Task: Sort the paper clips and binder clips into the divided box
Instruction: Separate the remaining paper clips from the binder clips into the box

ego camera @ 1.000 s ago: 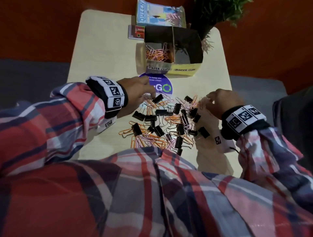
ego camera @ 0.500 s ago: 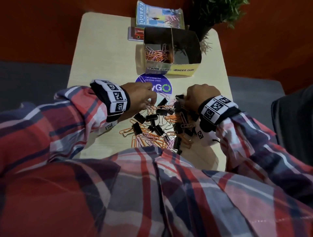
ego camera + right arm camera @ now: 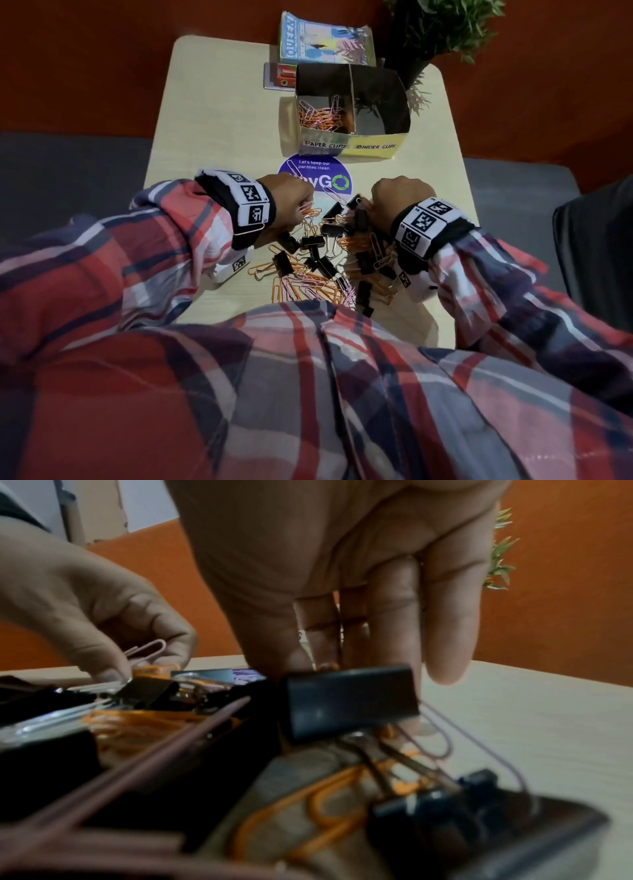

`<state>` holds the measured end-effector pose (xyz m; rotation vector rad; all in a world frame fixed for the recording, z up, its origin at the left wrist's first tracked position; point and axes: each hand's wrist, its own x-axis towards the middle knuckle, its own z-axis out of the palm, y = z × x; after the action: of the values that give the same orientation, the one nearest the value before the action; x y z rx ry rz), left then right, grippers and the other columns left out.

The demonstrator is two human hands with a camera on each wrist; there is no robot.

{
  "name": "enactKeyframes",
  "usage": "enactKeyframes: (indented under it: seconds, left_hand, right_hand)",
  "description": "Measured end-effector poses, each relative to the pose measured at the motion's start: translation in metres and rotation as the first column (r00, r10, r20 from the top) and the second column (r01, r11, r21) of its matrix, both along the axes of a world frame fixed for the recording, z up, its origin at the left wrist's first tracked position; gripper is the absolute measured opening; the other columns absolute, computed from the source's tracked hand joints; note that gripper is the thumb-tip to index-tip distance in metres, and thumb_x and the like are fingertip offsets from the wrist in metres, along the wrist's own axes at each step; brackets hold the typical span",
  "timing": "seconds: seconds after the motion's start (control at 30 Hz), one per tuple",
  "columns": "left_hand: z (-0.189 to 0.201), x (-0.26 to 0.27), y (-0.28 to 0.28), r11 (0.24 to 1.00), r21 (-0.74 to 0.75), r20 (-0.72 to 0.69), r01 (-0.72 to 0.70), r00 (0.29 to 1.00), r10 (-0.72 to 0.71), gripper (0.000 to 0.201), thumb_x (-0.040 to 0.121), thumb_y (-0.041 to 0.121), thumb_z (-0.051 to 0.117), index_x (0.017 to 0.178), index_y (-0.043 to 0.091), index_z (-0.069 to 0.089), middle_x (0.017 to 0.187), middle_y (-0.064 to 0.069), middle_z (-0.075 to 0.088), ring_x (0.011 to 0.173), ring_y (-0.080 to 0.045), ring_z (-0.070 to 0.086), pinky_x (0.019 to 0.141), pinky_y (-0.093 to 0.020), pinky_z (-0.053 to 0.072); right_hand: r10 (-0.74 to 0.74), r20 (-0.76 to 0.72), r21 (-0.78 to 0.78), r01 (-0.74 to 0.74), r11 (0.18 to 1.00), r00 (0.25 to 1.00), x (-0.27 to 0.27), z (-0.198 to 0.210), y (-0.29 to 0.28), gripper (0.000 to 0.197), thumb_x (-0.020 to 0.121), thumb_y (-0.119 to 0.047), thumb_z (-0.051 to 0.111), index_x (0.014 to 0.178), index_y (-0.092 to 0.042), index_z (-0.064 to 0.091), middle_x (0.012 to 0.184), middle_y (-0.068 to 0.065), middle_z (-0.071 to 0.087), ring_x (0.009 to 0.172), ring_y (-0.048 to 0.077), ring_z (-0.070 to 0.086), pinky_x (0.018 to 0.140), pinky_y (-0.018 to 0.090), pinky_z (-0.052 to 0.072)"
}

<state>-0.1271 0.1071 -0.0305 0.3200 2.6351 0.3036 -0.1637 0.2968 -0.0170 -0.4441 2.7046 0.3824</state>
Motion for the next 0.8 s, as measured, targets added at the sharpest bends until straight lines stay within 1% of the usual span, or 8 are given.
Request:
enactKeyframes:
  seconds: [0.1, 0.27, 0.37, 0.47, 0.53, 0.63, 0.73, 0.8]
  left_hand:
    - [0.005, -0.001, -0.007, 0.997, 0.044, -0.011, -0.071, 0.997, 0.071, 0.003, 0.089, 0.015, 0.057, 0.088, 0.017, 0.055, 0.077, 0.001, 0.053, 0.077, -0.021, 0.047, 0.055, -0.026, 0.031]
    - [0.042, -0.031, -0.02, 0.923, 0.265, -0.078, -0.278, 0.948, 0.308, 0.003, 0.088, 0.013, 0.06, 0.091, 0.014, 0.06, 0.077, 0.004, 0.054, 0.069, -0.012, 0.049, 0.055, -0.022, 0.033]
    - [0.062, -0.065, -0.021, 0.938, 0.216, -0.206, -0.27, 0.927, 0.314, 0.007, 0.086, 0.01, 0.061, 0.093, 0.012, 0.063, 0.092, -0.003, 0.06, 0.083, -0.018, 0.05, 0.07, -0.026, 0.036]
    - [0.068, -0.096, -0.014, 0.951, 0.136, -0.238, -0.278, 0.923, 0.303, 0.016, 0.083, 0.016, 0.067, 0.096, 0.006, 0.066, 0.103, -0.012, 0.065, 0.085, -0.022, 0.053, 0.071, -0.028, 0.037]
    - [0.066, -0.11, -0.007, 0.956, 0.082, -0.235, -0.28, 0.927, 0.292, 0.018, 0.084, 0.018, 0.067, 0.095, 0.004, 0.066, 0.099, -0.015, 0.064, 0.085, -0.025, 0.056, 0.069, -0.029, 0.039]
    - [0.058, -0.122, 0.001, 0.946, 0.06, -0.239, -0.318, 0.916, 0.323, 0.015, 0.087, 0.02, 0.064, 0.079, 0.007, 0.061, 0.083, -0.011, 0.06, 0.082, -0.022, 0.054, 0.065, -0.026, 0.038]
    - [0.053, -0.123, -0.001, 0.925, 0.143, -0.207, -0.353, 0.903, 0.377, 0.029, 0.086, 0.033, 0.065, 0.095, 0.005, 0.069, 0.1, -0.009, 0.068, 0.09, -0.026, 0.061, 0.074, -0.03, 0.042]
    - [0.058, -0.113, -0.009, 0.888, 0.275, -0.231, -0.369, 0.871, 0.433, 0.028, 0.086, 0.033, 0.064, 0.1, 0.009, 0.07, 0.103, -0.004, 0.068, 0.096, -0.024, 0.061, 0.077, -0.03, 0.043]
  right_hand:
    - [0.022, 0.022, 0.01, -0.022, 1.0, 1.0, -0.003, -0.001, -0.003, 0.027, 0.087, -0.03, 0.061, 0.106, -0.012, 0.061, 0.102, 0.011, 0.066, 0.089, 0.03, 0.062, 0.068, 0.03, 0.044]
    - [-0.034, 0.033, -0.054, 0.036, 0.998, 0.999, -0.014, -0.005, -0.003, 0.033, 0.089, -0.042, 0.055, 0.102, -0.012, 0.061, 0.089, 0.009, 0.06, 0.076, 0.027, 0.052, 0.067, 0.03, 0.043]
    - [-0.07, 0.051, -0.117, 0.076, 0.99, 0.996, -0.018, -0.008, -0.002, 0.036, 0.089, -0.048, 0.054, 0.095, -0.014, 0.063, 0.088, 0.008, 0.061, 0.076, 0.028, 0.053, 0.067, 0.03, 0.042]
    - [-0.122, 0.121, -0.202, 0.144, 0.969, 0.985, -0.023, -0.008, 0.0, 0.036, 0.087, -0.05, 0.058, 0.079, -0.015, 0.064, 0.083, 0.008, 0.064, 0.075, 0.027, 0.057, 0.064, 0.028, 0.04]
    - [-0.155, 0.17, -0.242, 0.193, 0.951, 0.973, -0.024, -0.006, 0.003, 0.034, 0.086, -0.049, 0.06, 0.075, -0.017, 0.064, 0.079, 0.005, 0.062, 0.076, 0.026, 0.059, 0.064, 0.027, 0.039]
    - [-0.186, 0.198, -0.285, 0.238, 0.928, 0.962, -0.024, -0.005, 0.005, 0.021, 0.086, -0.037, 0.063, 0.076, -0.019, 0.068, 0.085, 0.007, 0.067, 0.08, 0.027, 0.061, 0.065, 0.028, 0.04]
    - [-0.193, 0.217, -0.32, 0.256, 0.912, 0.957, -0.024, -0.004, 0.008, 0.016, 0.086, -0.029, 0.065, 0.085, -0.014, 0.072, 0.088, 0.009, 0.069, 0.084, 0.028, 0.062, 0.066, 0.028, 0.041]
    - [-0.193, 0.232, -0.346, 0.266, 0.9, 0.953, -0.024, -0.002, 0.01, 0.014, 0.085, -0.029, 0.068, 0.084, -0.016, 0.071, 0.083, 0.005, 0.064, 0.081, 0.025, 0.059, 0.066, 0.028, 0.039]
